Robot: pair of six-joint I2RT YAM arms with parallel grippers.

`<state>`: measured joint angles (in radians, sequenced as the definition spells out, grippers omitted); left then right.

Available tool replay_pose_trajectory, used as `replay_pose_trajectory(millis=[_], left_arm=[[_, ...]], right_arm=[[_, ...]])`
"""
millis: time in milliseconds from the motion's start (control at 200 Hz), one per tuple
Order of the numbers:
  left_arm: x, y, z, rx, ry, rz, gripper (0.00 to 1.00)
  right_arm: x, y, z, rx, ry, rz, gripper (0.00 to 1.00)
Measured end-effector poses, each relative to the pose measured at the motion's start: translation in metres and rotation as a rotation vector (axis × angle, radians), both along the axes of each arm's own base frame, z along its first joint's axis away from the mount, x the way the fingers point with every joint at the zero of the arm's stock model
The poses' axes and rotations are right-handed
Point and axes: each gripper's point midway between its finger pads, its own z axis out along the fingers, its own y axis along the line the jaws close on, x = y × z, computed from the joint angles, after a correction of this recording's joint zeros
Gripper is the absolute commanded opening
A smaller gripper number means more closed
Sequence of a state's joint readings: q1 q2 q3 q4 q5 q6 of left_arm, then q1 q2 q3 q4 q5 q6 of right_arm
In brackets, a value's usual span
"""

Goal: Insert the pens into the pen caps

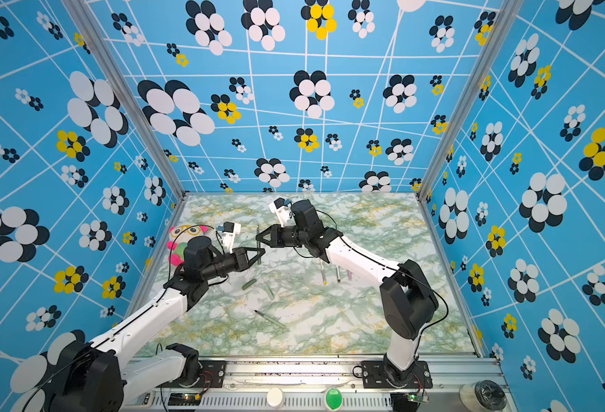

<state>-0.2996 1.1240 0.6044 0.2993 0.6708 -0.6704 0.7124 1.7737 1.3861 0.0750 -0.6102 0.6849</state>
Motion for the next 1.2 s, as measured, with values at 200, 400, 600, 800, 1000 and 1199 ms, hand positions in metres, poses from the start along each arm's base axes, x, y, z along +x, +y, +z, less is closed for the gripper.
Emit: replay_pose_trajectory(millis=[200, 400, 600, 800, 1000, 1199], left_arm=[[0.001, 0.001, -0.001, 0.006, -0.004, 0.003, 0.00], [0.001, 0.007, -0.005, 0.046, -0.007, 0.038, 0.00], [0.004, 0.040, -0.016, 0.164, 0.038, 0.200, 0.00], [-0.003, 0.097, -0.022, 0.328, 0.067, 0.457, 0.00], [-0.022, 0.142, -0.005, 0.424, 0.008, 0.656, 0.00], [-0.033, 0.161, 0.010, 0.487, -0.074, 0.727, 0.00]], right_arm=[[0.000, 0.000, 0.000, 0.000, -0.002, -0.001, 0.14], [-0.002, 0.001, 0.003, 0.006, 0.002, 0.004, 0.35], [0.008, -0.010, -0.002, -0.075, 0.041, -0.105, 0.40], [0.018, -0.018, -0.029, -0.277, 0.118, -0.276, 0.46], [-0.004, 0.022, -0.085, -0.481, 0.209, -0.266, 0.53], [-0.003, 0.009, -0.130, -0.598, 0.393, -0.404, 0.53]])
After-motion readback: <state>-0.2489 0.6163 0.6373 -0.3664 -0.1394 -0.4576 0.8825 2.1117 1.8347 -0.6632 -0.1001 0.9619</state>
